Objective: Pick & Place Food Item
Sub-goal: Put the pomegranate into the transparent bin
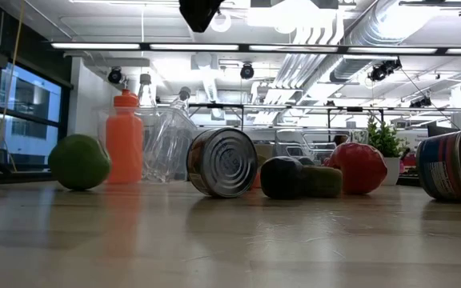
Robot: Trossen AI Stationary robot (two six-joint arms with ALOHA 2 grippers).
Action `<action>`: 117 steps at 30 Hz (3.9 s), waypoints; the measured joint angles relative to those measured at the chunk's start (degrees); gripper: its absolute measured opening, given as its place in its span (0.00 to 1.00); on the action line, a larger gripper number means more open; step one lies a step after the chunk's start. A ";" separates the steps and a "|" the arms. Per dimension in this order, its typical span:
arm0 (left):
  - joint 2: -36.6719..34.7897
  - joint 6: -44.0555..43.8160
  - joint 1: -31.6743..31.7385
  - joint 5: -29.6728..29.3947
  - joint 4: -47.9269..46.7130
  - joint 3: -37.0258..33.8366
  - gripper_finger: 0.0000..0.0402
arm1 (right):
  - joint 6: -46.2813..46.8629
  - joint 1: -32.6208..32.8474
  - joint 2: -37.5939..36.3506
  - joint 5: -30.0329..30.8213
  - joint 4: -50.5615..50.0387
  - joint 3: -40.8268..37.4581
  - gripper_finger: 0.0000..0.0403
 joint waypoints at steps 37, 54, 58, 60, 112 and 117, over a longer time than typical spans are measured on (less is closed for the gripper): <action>0.00 3.43 0.59 0.38 -1.75 0.02 0.85 | 21.76 -2.62 0.02 -9.07 -12.14 4.17 0.70; -0.63 3.39 4.74 6.28 -2.55 0.02 0.85 | 24.81 -1.44 0.02 -6.43 -15.07 4.24 0.70; -0.66 3.01 4.76 6.30 -2.54 0.02 0.85 | 24.84 -1.44 0.02 -6.50 -15.14 4.19 0.70; -0.63 1.91 4.76 6.35 -2.58 0.02 0.85 | 25.12 -1.44 0.04 -6.61 -15.14 4.17 0.70; -6.64 15.02 0.26 -9.71 -8.72 0.26 1.00 | 84.22 -13.99 -12.74 28.48 -81.36 4.00 0.70; -6.64 15.88 0.26 -9.72 -8.89 0.26 1.00 | 78.92 -24.06 -11.02 22.90 -78.58 2.65 0.71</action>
